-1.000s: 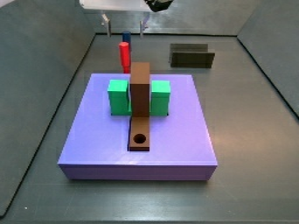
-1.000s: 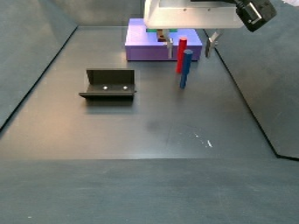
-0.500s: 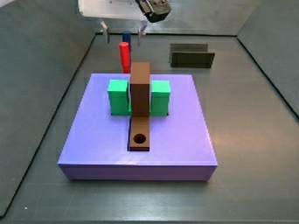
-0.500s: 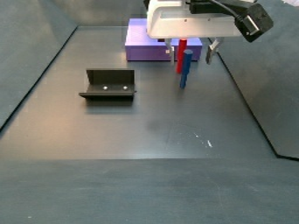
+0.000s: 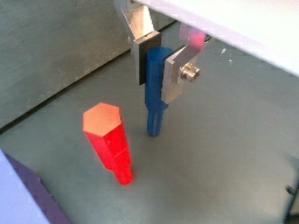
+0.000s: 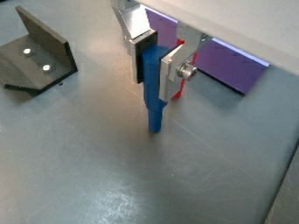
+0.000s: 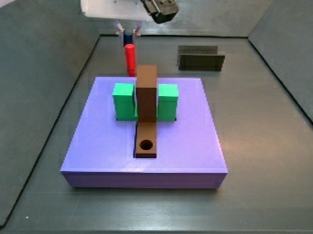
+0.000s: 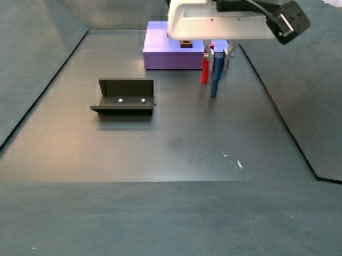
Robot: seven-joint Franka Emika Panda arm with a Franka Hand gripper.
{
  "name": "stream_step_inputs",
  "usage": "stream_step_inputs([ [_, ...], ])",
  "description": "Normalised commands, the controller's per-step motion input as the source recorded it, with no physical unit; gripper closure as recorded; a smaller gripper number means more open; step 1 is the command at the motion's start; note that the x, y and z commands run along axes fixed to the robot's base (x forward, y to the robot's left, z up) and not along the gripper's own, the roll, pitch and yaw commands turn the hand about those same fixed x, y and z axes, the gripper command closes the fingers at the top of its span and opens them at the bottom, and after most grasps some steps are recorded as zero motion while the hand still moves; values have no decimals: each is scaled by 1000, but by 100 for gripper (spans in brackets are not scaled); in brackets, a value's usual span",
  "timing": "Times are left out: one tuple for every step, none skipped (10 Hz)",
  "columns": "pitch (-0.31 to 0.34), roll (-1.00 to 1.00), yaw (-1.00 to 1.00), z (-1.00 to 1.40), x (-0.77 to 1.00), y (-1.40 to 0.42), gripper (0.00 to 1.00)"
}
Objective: Pick up the blue object. Move up. Move to above the board. Insert the blue object.
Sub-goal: Pick up the blue object.
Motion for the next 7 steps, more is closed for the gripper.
stream_step_inputs([
  [0,0,0,0,0,0,100],
  [0,0,0,0,0,0,100],
  [0,0,0,0,0,0,100],
  [0,0,0,0,0,0,100],
  [0,0,0,0,0,0,100],
  [0,0,0,0,0,0,100],
  [0,0,0,0,0,0,100],
])
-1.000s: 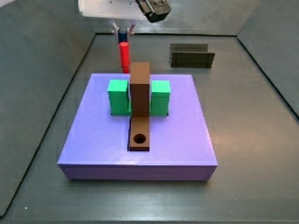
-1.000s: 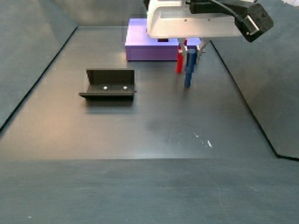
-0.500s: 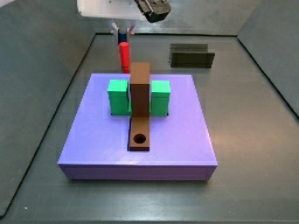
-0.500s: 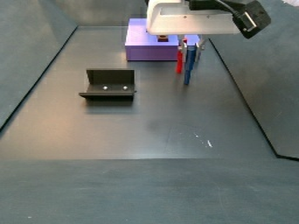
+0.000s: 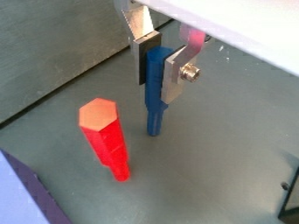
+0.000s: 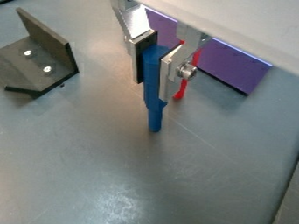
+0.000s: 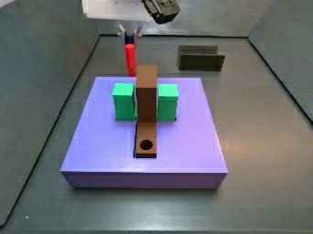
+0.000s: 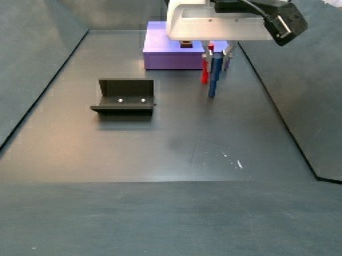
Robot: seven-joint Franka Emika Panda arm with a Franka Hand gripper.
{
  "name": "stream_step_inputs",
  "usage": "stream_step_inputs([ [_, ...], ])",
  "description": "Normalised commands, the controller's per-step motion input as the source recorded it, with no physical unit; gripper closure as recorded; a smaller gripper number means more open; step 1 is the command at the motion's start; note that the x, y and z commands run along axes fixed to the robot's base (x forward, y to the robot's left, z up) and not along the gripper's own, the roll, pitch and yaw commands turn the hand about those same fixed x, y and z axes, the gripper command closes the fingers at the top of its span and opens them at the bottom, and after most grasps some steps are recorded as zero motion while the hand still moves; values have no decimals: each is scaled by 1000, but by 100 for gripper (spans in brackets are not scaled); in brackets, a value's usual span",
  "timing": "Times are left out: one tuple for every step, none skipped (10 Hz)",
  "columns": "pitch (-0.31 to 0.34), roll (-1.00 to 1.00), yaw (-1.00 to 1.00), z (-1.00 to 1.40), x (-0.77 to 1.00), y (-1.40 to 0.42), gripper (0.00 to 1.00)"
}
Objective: Pick up the blue object. Move up. Move to above the board. Insert the blue object.
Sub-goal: Pick up the blue object, then move up, then move to above the board.
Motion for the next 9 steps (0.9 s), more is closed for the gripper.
stream_step_inputs([
  [0,0,0,0,0,0,100],
  [0,0,0,0,0,0,100],
  [0,0,0,0,0,0,100],
  [0,0,0,0,0,0,100],
  [0,0,0,833,0,0,100],
  [8,6,-20,805,-31,-22,100],
  [-10,1,-18,503,-62,-19,100],
  [-27,-6,-9,209,-22,-13,100],
  [0,0,0,1400,0,0,100],
])
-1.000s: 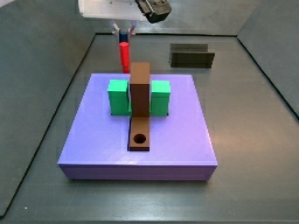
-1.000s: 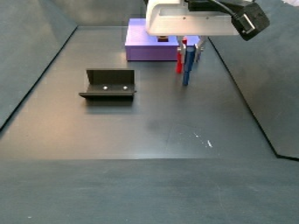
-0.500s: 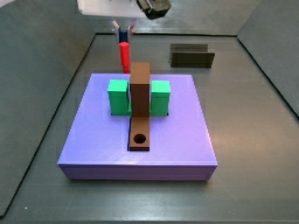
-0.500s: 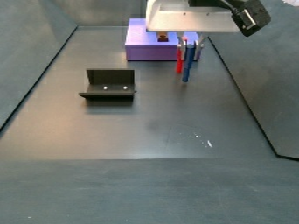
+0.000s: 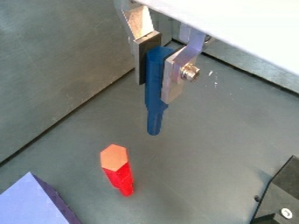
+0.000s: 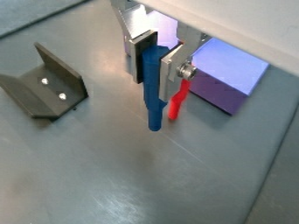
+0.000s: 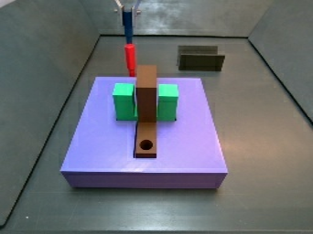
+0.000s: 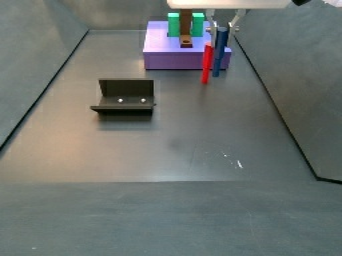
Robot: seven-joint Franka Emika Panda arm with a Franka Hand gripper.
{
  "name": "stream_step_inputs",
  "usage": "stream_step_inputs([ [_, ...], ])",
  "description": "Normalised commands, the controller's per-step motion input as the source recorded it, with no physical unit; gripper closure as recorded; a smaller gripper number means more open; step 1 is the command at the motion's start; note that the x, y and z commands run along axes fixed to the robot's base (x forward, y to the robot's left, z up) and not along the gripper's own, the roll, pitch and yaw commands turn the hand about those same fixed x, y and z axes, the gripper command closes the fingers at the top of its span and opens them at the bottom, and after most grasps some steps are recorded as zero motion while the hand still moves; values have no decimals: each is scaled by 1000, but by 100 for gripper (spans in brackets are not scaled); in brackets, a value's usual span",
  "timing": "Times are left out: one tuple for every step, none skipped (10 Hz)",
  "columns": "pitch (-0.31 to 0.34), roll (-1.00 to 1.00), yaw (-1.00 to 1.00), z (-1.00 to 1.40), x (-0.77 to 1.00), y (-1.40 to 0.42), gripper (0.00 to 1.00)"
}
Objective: Pick up the blue object. Move up. Move to above the board. Insert the blue object.
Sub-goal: Move to above the board.
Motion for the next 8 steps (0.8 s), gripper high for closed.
stream_step_inputs([
  [0,0,0,1400,-3,0,100],
  [20,-13,0,1400,-65,-7,100],
  [20,-22,2,1400,-47,-7,100],
  [75,-36,0,956,43,-1,100],
  [101,-43,-2,647,48,-2,100],
  [75,-45,-3,293,26,0,100],
  [184,48,128,271,397,-1400,100],
  [181,61,127,246,390,-1400,100],
])
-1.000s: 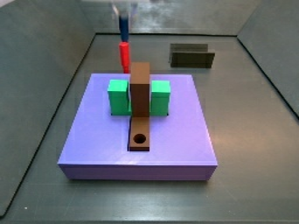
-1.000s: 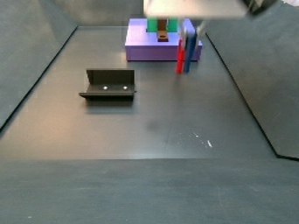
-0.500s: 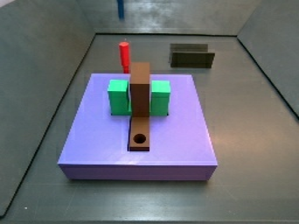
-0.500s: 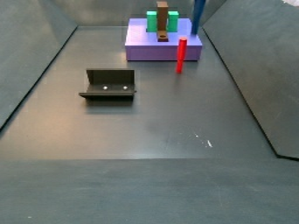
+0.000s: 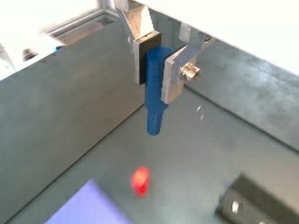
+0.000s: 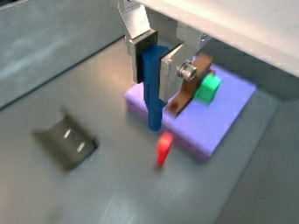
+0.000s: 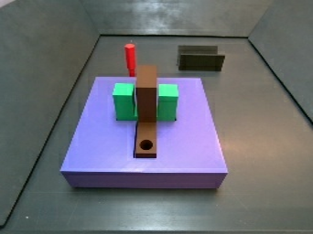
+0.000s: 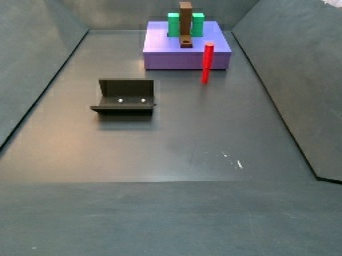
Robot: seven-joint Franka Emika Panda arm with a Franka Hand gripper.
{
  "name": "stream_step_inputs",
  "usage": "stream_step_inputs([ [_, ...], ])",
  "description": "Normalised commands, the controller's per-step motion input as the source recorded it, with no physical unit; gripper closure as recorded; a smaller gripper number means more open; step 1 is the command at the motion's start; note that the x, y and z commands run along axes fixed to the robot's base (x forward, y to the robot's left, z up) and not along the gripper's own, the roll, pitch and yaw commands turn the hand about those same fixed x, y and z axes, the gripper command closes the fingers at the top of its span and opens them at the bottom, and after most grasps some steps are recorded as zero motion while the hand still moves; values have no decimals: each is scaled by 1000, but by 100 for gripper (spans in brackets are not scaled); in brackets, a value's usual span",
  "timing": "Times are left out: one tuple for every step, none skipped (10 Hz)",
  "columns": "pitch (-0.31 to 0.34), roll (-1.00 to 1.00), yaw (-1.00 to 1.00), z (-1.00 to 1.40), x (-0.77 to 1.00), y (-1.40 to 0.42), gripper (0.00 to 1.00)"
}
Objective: Pick up the blue object. Move up. Move to above the board. Insert the blue object.
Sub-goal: Move to above the board.
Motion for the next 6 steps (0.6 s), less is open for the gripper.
stream_step_inputs([
  [215,92,74,241,435,-1400,100],
  [206,44,49,242,458,-1400,100],
  [187,26,24,249,479,-1400,100],
  [167,21,21,251,491,-1400,100],
  [146,27,16,163,354,-893,100],
  [115,39,10,94,217,-474,100],
])
